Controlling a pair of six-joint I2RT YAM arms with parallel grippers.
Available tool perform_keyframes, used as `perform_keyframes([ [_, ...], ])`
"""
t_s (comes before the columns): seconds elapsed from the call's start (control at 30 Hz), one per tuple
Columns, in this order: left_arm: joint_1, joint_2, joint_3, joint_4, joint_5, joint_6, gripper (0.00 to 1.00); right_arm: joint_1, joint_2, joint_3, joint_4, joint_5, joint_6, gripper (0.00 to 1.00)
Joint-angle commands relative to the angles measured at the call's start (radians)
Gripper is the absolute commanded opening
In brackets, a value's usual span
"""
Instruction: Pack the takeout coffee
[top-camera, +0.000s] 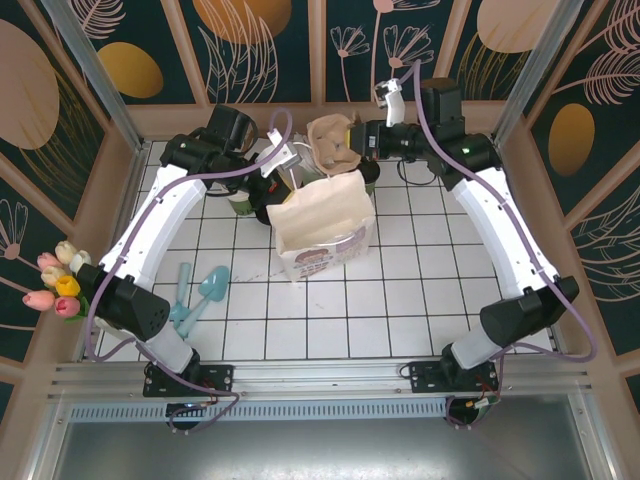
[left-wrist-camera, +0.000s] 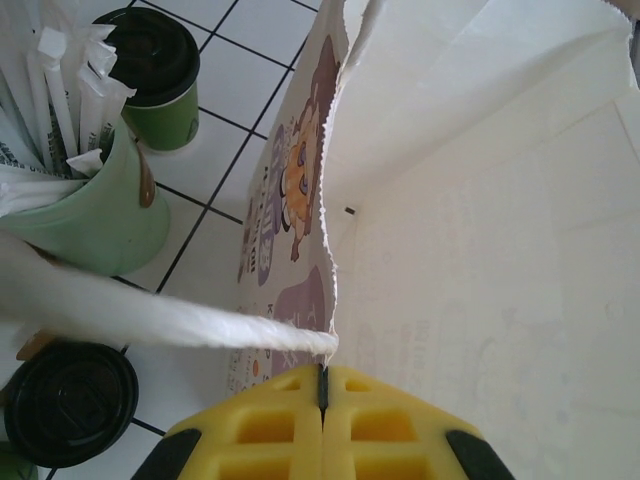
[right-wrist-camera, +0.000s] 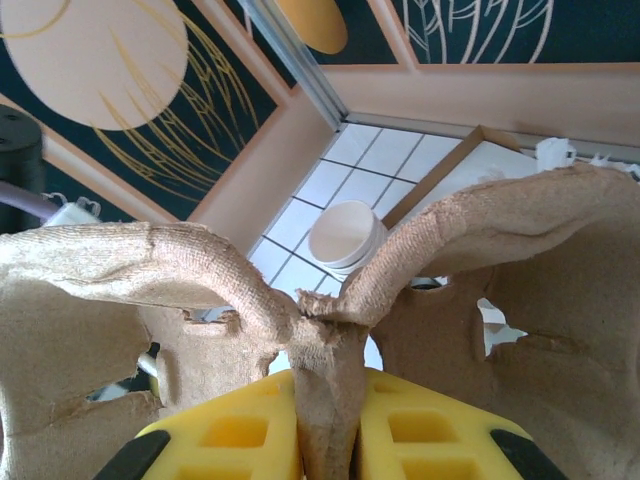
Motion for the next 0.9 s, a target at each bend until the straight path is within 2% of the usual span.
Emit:
perform_keyframes([
  [0.0, 0.003, 0.019, 0.011, 0.021, 0.012, -0.017, 0.0, 0.006, -0.08, -0.022, 0.004, -0.092, 0.043, 0.18],
  [0.33, 0.003, 0.047, 0.031, 0.016, 0.021, -0.022, 0.0, 0.015, -0.159, -0.196, 0.07, -0.225, 0.124, 0.19],
  [0.7, 0.003, 0.08, 0.074, 0.014, 0.032, -0.028, 0.0, 0.024, -0.072, -0.221, -0.028, -0.181, 0.135, 0.19],
  [0.87, 0.003, 0.09, 0.093, 0.031, 0.023, -0.053, 0.04, 0.03, -0.036, -0.22, -0.097, -0.093, 0.134, 0.18],
])
